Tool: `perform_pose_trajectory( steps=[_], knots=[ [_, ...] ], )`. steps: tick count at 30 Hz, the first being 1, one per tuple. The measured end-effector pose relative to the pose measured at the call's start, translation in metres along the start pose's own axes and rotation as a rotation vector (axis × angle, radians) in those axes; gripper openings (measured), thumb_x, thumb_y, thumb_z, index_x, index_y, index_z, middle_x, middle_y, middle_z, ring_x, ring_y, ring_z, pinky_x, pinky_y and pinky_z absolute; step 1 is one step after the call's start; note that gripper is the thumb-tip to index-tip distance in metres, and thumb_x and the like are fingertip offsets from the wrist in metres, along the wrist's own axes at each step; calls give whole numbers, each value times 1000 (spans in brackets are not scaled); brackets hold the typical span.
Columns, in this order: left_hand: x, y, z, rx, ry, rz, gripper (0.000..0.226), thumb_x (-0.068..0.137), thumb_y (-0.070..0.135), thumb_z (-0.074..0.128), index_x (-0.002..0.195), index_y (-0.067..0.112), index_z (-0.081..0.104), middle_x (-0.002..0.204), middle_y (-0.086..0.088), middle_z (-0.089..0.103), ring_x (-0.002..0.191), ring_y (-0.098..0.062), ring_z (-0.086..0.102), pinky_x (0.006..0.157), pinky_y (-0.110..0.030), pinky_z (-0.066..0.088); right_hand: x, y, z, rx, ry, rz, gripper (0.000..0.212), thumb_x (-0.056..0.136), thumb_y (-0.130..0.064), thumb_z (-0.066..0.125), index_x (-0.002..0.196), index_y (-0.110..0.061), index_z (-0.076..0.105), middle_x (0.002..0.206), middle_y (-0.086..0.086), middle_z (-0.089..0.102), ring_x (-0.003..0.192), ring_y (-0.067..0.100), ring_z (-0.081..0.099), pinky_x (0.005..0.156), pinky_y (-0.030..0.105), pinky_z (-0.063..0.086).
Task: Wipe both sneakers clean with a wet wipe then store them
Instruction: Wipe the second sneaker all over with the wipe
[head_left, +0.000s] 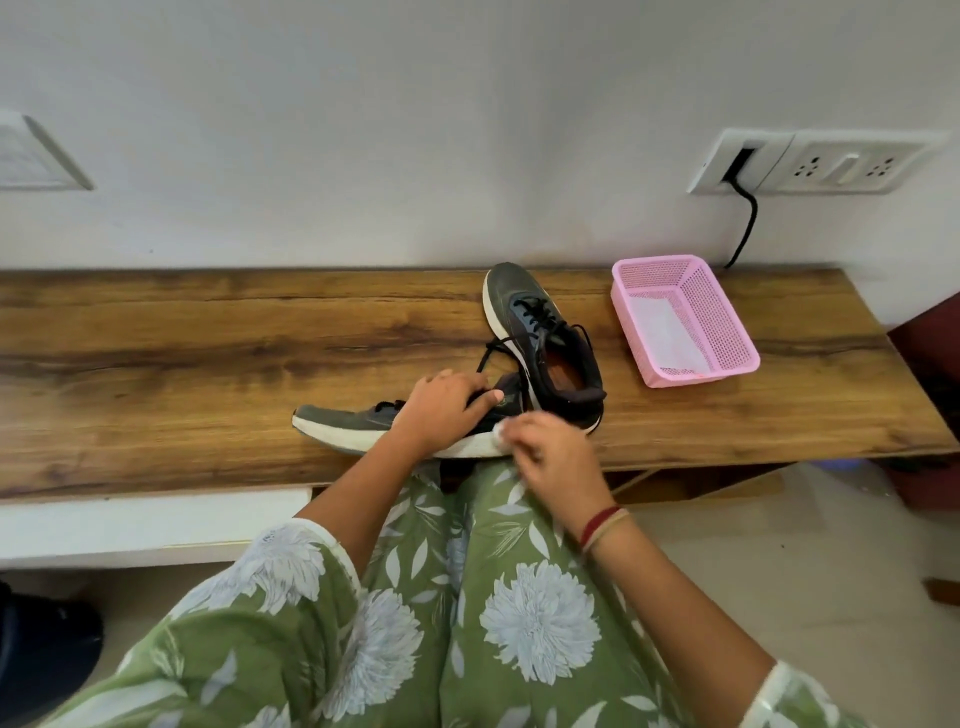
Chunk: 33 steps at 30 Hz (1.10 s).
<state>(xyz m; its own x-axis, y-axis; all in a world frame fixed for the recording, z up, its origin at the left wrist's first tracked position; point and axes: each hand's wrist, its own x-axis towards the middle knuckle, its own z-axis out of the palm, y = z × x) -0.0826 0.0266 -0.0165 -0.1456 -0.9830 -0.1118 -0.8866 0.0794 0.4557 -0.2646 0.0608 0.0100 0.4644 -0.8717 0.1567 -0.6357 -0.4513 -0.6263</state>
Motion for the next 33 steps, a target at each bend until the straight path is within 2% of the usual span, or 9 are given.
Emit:
perform_pose_trajectory(
  steps=[3, 8, 11, 15, 20, 23, 25, 28, 33],
  knots=[
    [-5, 2, 2, -74, 29, -12, 24, 98, 41, 39, 82, 25, 47, 80, 4, 51, 92, -23, 52, 76, -33, 30, -4, 11, 10, -11, -9, -29, 18, 79, 2, 63, 89, -9, 72, 97, 2, 69, 91, 15, 63, 84, 29, 52],
    [-14, 4, 0, -246, 156, 26, 23, 98, 32, 41, 76, 31, 41, 68, 12, 43, 77, -24, 49, 67, -33, 29, -9, 35, 2, 164, 104, 357, 18, 80, 4, 63, 87, -10, 72, 89, 4, 68, 85, 19, 64, 83, 34, 52],
    [-18, 16, -22, -389, 310, 105, 24, 98, 36, 34, 78, 24, 41, 71, 9, 43, 71, -16, 41, 65, -30, 29, -9, 18, -18, 497, 358, 528, 24, 84, -1, 63, 89, -25, 68, 89, -3, 68, 84, 8, 63, 76, 25, 52],
    [-22, 42, -48, -369, 325, 240, 26, 99, 34, 32, 88, 13, 42, 82, 1, 44, 73, -6, 38, 69, -13, 30, -2, -20, -57, 648, 653, 369, 17, 85, -6, 65, 94, -19, 68, 94, -2, 69, 90, 8, 64, 79, 19, 52],
    [-62, 46, -38, -284, 235, 219, 27, 97, 39, 34, 93, 15, 46, 86, 2, 50, 80, -7, 43, 85, -13, 31, -7, -32, -74, 447, 502, 256, 16, 84, -8, 66, 92, -22, 68, 91, 1, 68, 88, 13, 63, 79, 26, 51],
    [-89, 40, -31, -245, 278, 154, 34, 93, 43, 32, 91, 14, 50, 83, 1, 53, 81, -13, 47, 94, -30, 33, -25, -38, -57, 419, 342, 335, 19, 83, -8, 68, 87, -26, 68, 89, -3, 66, 85, 11, 61, 77, 27, 50],
    [-107, 46, -24, -182, 289, 82, 49, 87, 61, 30, 91, 20, 56, 83, 5, 59, 80, -14, 54, 89, -39, 37, -44, -44, -39, 385, 293, 328, 25, 81, -5, 69, 86, -29, 68, 89, -9, 65, 84, 2, 60, 77, 21, 49],
    [-114, 65, -13, 78, 252, -90, 78, 71, 86, 17, 84, 23, 61, 75, 6, 61, 72, -15, 56, 79, -32, 40, -64, -49, -22, 390, 334, 286, 28, 79, -1, 69, 88, -28, 68, 90, -14, 63, 88, -2, 60, 79, 12, 47],
    [-97, 66, -8, -121, 359, -35, 57, 85, 64, 28, 70, 17, 57, 58, 1, 57, 57, -23, 58, 61, -30, 36, -55, -44, -26, 372, 531, 267, 25, 82, 0, 67, 94, -22, 68, 94, -16, 62, 90, -2, 60, 81, 13, 48]
  ],
)
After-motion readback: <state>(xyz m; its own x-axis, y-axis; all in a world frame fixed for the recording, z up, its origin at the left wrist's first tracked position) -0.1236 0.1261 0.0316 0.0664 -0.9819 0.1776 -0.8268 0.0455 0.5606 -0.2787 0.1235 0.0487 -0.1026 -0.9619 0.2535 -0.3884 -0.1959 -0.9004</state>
